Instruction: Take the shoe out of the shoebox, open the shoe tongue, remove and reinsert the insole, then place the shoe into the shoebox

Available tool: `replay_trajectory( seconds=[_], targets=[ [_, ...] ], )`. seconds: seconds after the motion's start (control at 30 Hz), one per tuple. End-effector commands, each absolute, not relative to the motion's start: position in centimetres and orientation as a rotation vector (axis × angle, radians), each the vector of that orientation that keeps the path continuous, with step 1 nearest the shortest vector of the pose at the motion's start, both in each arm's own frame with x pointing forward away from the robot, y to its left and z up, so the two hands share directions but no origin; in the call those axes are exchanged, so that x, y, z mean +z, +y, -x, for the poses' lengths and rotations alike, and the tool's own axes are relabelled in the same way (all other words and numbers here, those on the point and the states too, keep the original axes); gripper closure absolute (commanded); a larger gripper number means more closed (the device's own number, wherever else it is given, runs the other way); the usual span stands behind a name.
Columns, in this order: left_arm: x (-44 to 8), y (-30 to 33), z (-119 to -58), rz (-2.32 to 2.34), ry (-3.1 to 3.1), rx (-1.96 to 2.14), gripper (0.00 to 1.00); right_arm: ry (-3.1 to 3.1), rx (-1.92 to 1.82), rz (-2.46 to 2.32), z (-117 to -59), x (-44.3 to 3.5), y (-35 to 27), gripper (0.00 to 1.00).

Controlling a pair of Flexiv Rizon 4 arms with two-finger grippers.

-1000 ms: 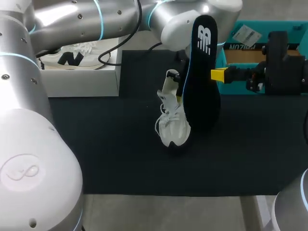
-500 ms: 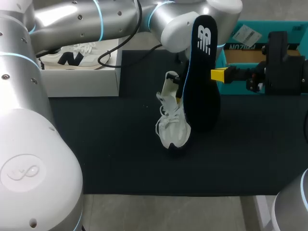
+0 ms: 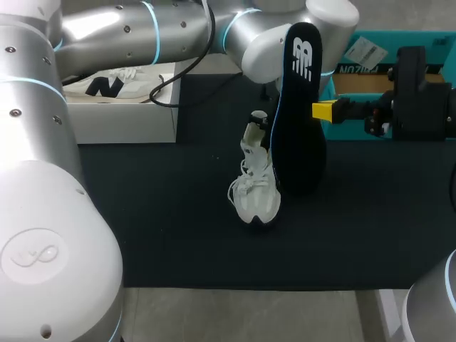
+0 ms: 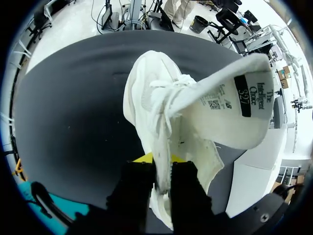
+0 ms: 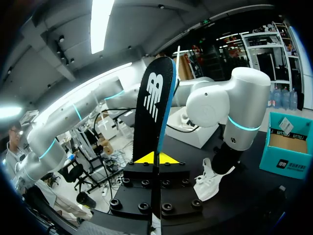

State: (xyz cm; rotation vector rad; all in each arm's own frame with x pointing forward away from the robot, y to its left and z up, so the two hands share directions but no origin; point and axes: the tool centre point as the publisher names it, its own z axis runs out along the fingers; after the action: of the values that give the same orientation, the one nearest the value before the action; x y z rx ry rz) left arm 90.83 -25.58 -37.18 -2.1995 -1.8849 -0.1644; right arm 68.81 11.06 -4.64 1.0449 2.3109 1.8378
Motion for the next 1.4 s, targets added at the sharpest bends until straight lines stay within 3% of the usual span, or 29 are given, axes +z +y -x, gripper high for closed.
replay_trajectory(
  seconds=[0.03, 0.07, 0.47, 1.03, 1.4],
  targets=[
    [-38.0, -26.1, -91.2, 2.185, -1.878, -0.143, 0.16, 2.306, 1.837, -1.048, -68.8, -4.8, 11.3, 1.0],
    [-38.0, -26.1, -91.2, 2.181, -1.884, -0.136, 0.0, 2.306, 1.837, -1.048, -68.8, -4.8, 11.3, 1.0],
    [-34.5, -26.4, -92.1, 2.175, -2.11, 0.026, 0.0, 2.306, 1.837, -1.048, -68.8, -4.8, 11.3, 1.0],
    [-23.8, -29.3, -95.5, 2.269, -2.244, 0.814, 0.0, 2.306, 1.837, -1.048, -68.8, -4.8, 11.3, 1.0],
    [-18.8, -33.1, -93.6, 2.337, -2.261, 0.758, 0.0, 2.306, 1.837, -1.048, -68.8, -4.8, 11.3, 1.0]
  ],
)
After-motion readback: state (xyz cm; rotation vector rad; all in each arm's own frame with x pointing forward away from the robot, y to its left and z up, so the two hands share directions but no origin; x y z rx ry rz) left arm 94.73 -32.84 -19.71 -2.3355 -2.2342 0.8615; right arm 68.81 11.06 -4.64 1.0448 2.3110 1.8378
